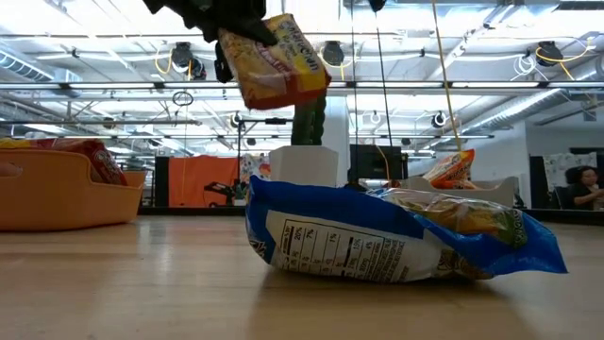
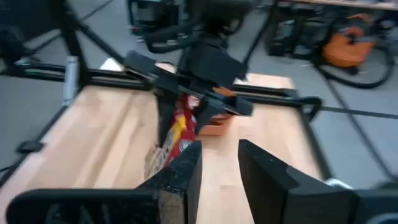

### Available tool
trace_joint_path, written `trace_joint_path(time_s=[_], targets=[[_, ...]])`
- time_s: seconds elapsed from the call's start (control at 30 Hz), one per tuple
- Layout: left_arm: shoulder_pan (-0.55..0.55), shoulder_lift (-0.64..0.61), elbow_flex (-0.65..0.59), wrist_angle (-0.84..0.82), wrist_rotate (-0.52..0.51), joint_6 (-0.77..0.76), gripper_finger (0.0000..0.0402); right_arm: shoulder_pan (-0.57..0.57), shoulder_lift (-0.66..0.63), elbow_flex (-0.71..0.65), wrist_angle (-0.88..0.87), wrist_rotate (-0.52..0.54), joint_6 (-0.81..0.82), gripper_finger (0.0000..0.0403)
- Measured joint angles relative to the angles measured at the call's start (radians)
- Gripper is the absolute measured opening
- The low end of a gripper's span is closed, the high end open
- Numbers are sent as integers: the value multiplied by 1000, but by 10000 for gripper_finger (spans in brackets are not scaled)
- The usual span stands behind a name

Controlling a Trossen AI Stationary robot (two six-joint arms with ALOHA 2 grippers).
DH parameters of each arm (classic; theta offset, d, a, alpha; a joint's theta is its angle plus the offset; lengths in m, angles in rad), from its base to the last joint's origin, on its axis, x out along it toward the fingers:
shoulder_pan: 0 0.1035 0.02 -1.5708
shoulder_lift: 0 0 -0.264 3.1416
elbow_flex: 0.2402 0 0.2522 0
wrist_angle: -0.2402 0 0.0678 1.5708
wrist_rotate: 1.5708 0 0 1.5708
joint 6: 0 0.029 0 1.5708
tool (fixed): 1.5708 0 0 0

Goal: Sort Maruchan noodles
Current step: Put the red noodle pack into the orange bin

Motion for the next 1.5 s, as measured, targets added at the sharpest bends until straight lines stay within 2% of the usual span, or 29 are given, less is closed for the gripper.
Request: trace_joint_path(time_s=[0.17, 0.23, 0.6, 0.83, 0.97, 1.17, 1.33, 1.5], targets=[[50, -110, 1, -210, -1, 14, 131, -17, -58, 0, -38, 71, -49, 98], [76, -160, -1, -341, 0, 19, 131, -24, -68, 0, -33, 96, -50, 98], [204, -393, 1, -693, 38, 58, 131, -59, -66, -1, -44, 95, 59, 98], [247, -438, 1, -953, 61, 233, 131, -59, -52, -1, -29, 98, 155, 98], [286, -437, 1, -1068, 61, 374, 130, -59, -41, -1, -32, 147, 182, 98], [372, -437, -72, -1094, 62, 504, 130, -58, -23, -1, -24, 179, 250, 98], [400, -437, -182, -1051, 122, 513, 130, -57, -19, -1, -32, 176, 379, 98], [399, -437, -241, -998, 107, 492, 151, -54, -19, -1, -26, 176, 418, 98]])
